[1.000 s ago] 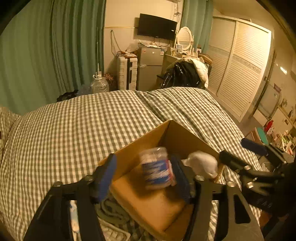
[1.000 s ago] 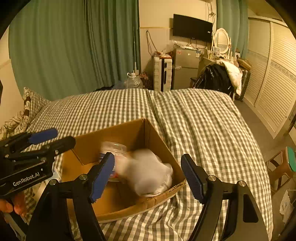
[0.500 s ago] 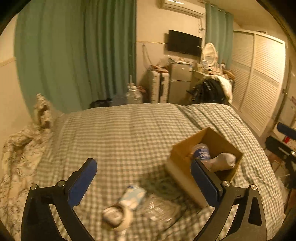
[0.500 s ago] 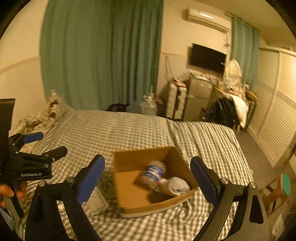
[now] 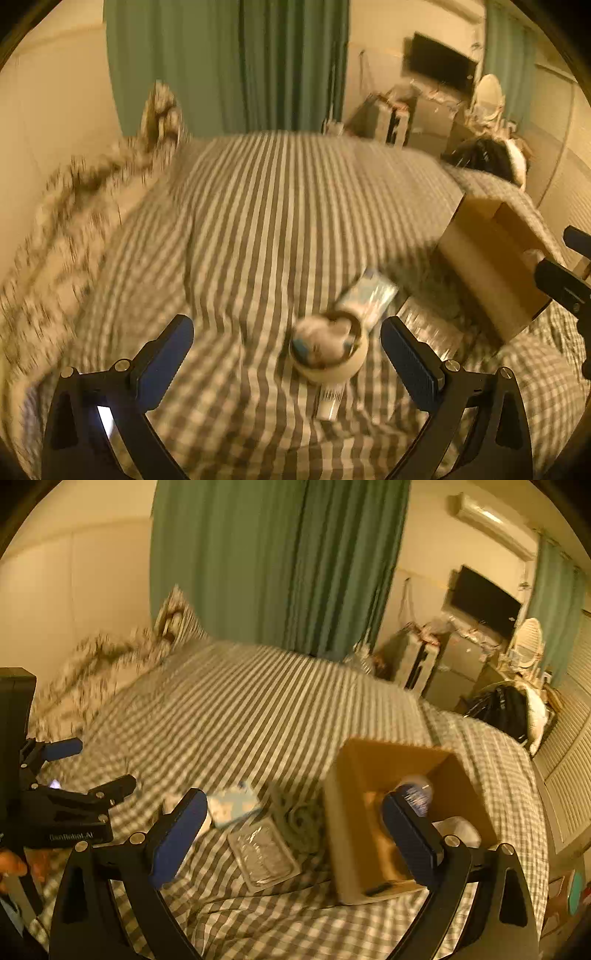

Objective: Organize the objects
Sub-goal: 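Reach the left tool to the white figurine cup and grasp it, then lift the figurine cup with the left tool while the right tool approaches the foil tray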

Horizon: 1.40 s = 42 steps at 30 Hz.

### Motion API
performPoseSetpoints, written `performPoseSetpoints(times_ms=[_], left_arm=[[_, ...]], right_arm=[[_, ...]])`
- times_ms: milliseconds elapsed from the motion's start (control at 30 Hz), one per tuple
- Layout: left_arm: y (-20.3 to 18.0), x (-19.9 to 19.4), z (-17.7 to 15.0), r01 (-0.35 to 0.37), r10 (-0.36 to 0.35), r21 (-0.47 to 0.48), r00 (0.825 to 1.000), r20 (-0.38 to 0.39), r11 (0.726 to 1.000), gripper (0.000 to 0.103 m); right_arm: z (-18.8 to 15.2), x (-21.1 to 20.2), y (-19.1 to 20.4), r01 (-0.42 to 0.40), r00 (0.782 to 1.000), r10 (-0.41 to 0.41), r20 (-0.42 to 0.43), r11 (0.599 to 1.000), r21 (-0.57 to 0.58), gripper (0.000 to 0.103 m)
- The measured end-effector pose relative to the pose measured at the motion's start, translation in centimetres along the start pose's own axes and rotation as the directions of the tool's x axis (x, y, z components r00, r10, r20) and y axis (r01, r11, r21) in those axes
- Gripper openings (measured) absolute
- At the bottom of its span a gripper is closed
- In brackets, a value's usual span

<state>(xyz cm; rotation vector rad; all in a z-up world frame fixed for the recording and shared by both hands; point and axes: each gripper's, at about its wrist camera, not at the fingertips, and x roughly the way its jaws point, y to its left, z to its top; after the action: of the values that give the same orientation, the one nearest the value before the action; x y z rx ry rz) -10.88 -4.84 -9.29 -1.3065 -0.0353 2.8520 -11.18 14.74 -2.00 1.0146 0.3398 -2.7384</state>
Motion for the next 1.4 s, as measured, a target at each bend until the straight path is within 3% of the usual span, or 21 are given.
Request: performPoseSetpoints(times_ms=[200, 333, 400, 567, 767, 933, 1000, 1033, 1133, 1233, 1400], left_arm=[[-1.5, 3.9, -2.3, -0.024, 0.029, 0.05, 0.995, -0.093, 0.998, 0.103], [-1.7, 6.3, -2.3, 0.034, -0.029, 0.023, 0.986, -0.163, 0.999, 0.103], [-2.0, 7.7, -2.5, 0.087, -0.082, 0.013, 0.974, -0.21, 0.996, 0.103], [-2.5, 10.5, -2.9, 0.116, -0.106, 0.012, 0.943, -0.315, 0.993, 0.103], [-2.3, 12.6, -2.8, 0.164, -0.168, -0.04, 0.918, -0.358, 0.986, 0.103], [-2.4, 14.7, -2.4, 0.203, -0.219, -0.082, 0.899, -0.38, 0.976, 0.102], [-2.2, 14.9, -2.3, 0.22, -0.243, -0.102, 0.896, -0.371, 0.97, 0.096], [-1.9, 14.9, -2.3, 0.224, -0.25, -0.112, 0.896, -0.368, 0.968, 0.086], [-0.9, 14.1, -2.4, 0.244, -0.285, -0.16, 0.899, -0.333, 0.956, 0.085], [0.1, 12.0, -2.2, 0.219, -0.258, -0.171, 0.933, -0.25, 0.96, 0.085], [0.1, 9.2, -2.4, 0.158, -0.178, -0.119, 0.966, -0.189, 0.98, 0.085]], right_arm=[[-2.6, 6.2, 0.5, -0.001, 0.991, -0.001, -0.132, 1.0, -0.01, 0.096], [-4.4, 9.4, -0.4, -0.01, 0.975, 0.017, -0.222, 0.999, 0.031, 0.096], [-4.9, 10.3, 0.2, 0.048, 0.968, -0.053, -0.247, 0.998, -0.027, 0.097], [-5.3, 11.3, 1.8, 0.086, 0.959, -0.115, -0.258, 0.989, -0.12, 0.097], [-5.5, 10.8, 2.6, 0.054, 0.967, -0.089, -0.238, 0.987, -0.149, 0.097], [-6.0, 12.6, 3.4, 0.062, 0.947, -0.12, -0.297, 0.978, -0.197, 0.097], [-6.1, 13.2, 3.4, 0.06, 0.94, -0.122, -0.319, 0.978, -0.199, 0.097], [-6.2, 13.5, 3.4, 0.056, 0.937, -0.12, -0.329, 0.979, -0.198, 0.097], [-6.5, 14.3, 3.3, 0.029, 0.926, -0.097, -0.366, 0.982, -0.188, 0.097], [-6.7, 15.4, 3.4, -0.024, 0.909, -0.044, -0.414, 0.987, -0.159, 0.097], [-7.0, 17.7, 2.9, -0.08, 0.87, 0.03, -0.491, 0.993, -0.082, 0.095]])
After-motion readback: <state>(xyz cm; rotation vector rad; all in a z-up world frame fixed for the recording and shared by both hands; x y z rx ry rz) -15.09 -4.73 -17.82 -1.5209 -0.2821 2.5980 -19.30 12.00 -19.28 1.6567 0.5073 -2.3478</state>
